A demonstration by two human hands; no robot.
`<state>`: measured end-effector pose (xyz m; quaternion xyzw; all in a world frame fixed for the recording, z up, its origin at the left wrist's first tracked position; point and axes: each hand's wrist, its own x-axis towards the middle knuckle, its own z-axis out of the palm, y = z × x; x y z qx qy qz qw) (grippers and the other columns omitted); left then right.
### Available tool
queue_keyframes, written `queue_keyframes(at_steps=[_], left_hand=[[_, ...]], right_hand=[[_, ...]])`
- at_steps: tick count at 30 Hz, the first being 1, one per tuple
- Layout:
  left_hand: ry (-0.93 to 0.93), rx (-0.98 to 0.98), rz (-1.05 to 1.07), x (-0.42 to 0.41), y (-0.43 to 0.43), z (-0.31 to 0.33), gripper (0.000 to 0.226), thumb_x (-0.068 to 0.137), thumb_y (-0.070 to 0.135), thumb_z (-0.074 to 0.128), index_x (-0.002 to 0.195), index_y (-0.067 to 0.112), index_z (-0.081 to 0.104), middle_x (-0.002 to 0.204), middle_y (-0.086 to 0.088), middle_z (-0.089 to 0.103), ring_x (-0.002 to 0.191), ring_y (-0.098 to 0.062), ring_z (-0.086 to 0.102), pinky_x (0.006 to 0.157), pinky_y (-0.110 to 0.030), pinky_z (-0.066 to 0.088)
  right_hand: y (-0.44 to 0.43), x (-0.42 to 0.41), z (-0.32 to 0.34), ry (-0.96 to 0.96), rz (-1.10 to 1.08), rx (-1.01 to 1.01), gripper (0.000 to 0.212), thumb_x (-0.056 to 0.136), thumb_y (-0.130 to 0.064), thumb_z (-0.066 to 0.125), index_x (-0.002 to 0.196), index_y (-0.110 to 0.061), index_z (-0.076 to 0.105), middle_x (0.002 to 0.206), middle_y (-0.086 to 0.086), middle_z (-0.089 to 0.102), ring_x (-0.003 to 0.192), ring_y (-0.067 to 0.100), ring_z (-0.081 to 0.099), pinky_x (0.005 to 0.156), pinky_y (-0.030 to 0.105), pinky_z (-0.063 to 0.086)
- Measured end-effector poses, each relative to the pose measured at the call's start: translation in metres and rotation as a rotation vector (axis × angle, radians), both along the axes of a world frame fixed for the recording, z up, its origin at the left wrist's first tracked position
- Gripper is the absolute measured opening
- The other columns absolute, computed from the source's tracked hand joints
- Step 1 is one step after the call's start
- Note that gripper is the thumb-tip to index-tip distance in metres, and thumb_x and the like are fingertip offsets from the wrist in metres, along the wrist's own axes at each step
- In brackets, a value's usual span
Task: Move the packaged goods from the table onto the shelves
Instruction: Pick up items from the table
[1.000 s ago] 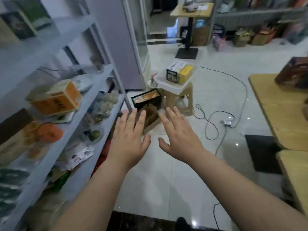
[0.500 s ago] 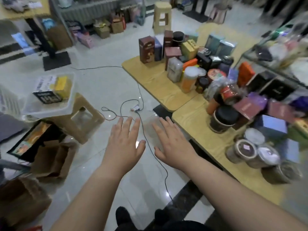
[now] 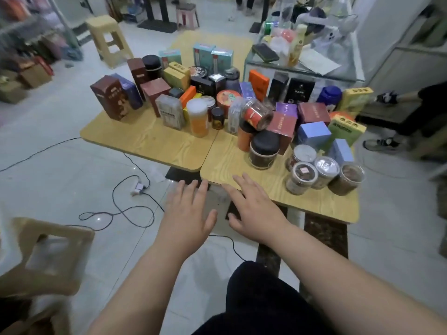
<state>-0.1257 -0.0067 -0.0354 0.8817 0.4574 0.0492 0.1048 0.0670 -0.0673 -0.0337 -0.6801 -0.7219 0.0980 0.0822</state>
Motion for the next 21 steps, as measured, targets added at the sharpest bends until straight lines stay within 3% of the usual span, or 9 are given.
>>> queue_keyframes(at_steps=[10, 14, 16, 21], left_hand=[[0.052, -0.054, -0.118, 0.080, 0.088, -0.012, 0.079, 0.094, 0.058, 0.028, 0.156, 0.010, 0.032, 0.152, -0.017, 0.046, 0.146, -0.041, 0.032, 0.119, -0.053, 0.030], [0.072, -0.105, -0.080, 0.111, 0.135, -0.013, 0.072, 0.101, 0.053, 0.034, 0.162, 0.022, 0.010, 0.166, -0.005, 0.022, 0.155, -0.028, 0.003, 0.126, -0.042, 0.009], [0.093, -0.135, -0.050, 0.125, 0.156, -0.012, 0.073, 0.102, 0.050, 0.039, 0.162, 0.023, 0.005, 0.167, -0.002, 0.017, 0.155, -0.025, -0.002, 0.126, -0.039, 0.005], [0.124, -0.111, -0.059, 0.153, 0.193, -0.021, 0.076, 0.098, 0.056, 0.030, 0.160, 0.014, 0.018, 0.161, -0.010, 0.032, 0.153, -0.035, 0.015, 0.124, -0.043, 0.013]], right_hand=[[0.083, 0.089, -0.023, 0.047, -0.148, -0.025, 0.071, 0.092, -0.035, 0.058, 0.156, -0.020, 0.030, 0.163, 0.014, 0.024, 0.155, 0.032, 0.008, 0.124, 0.046, 0.015], [0.143, 0.133, -0.022, 0.110, -0.224, 0.025, 0.069, 0.091, -0.035, 0.061, 0.152, -0.015, 0.037, 0.159, 0.016, 0.030, 0.153, 0.036, 0.015, 0.122, 0.052, 0.022], [0.173, 0.153, -0.019, 0.118, -0.260, 0.070, 0.071, 0.089, -0.036, 0.064, 0.151, -0.013, 0.038, 0.157, 0.018, 0.031, 0.151, 0.039, 0.018, 0.120, 0.055, 0.025], [0.245, 0.186, -0.003, 0.060, -0.324, 0.014, 0.089, 0.086, -0.050, 0.067, 0.157, -0.023, 0.020, 0.161, 0.017, 0.018, 0.151, 0.038, 0.012, 0.120, 0.053, 0.023]])
